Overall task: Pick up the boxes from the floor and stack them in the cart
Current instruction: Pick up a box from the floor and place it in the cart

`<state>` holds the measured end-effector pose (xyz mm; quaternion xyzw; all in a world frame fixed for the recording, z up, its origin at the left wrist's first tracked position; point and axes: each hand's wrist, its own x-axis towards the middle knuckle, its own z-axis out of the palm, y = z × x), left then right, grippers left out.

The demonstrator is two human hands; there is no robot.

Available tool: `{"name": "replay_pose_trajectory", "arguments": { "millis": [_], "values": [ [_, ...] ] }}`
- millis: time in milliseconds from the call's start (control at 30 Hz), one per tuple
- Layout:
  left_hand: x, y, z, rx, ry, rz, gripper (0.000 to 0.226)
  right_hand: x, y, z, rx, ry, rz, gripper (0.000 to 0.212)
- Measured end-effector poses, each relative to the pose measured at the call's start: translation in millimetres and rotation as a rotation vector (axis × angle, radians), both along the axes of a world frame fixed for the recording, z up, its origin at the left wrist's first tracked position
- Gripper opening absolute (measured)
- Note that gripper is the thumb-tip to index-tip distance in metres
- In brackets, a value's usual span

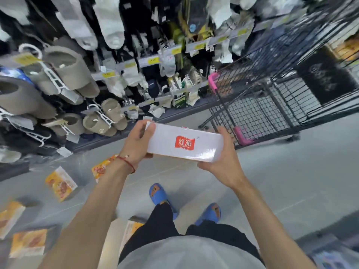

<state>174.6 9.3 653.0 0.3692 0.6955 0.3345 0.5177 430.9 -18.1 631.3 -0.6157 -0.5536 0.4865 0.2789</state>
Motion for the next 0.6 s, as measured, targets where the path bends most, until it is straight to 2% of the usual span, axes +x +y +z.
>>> {"name": "replay_pose_trajectory", "arguments": {
  "millis": [67, 133, 233, 333, 367, 433, 600],
  "values": [
    [33, -4, 6, 0.011, 0.003, 0.022, 0.018, 32, -8, 8, -0.062, 0.134, -0.016, 0.132],
    [66, -7, 11, 0.023, 0.013, 0.039, 0.018, 65, -15, 13, -0.064, 0.211, -0.021, 0.130],
    [110, -5, 15, 0.008, 0.016, 0.043, 0.025, 110, -18, 20, -0.046, 0.248, -0.049, 0.109],
    [147, -1, 18, -0.004, -0.055, 0.010, 0.022, 146, -16, 28, -0.019, 0.256, -0.101, 0.087],
    [157, 0, 20, -0.012, -0.094, -0.007, 0.027, 157, -14, 31, -0.009, 0.260, -0.112, 0.079],
    [175, 5, 22, -0.024, -0.138, -0.056, 0.051, 177, -8, 35, -0.001, 0.267, -0.126, 0.064],
    [210, 35, 20, -0.010, -0.126, -0.131, 0.083, 215, 22, 37, -0.002, 0.242, -0.172, 0.063]
  ]
}}
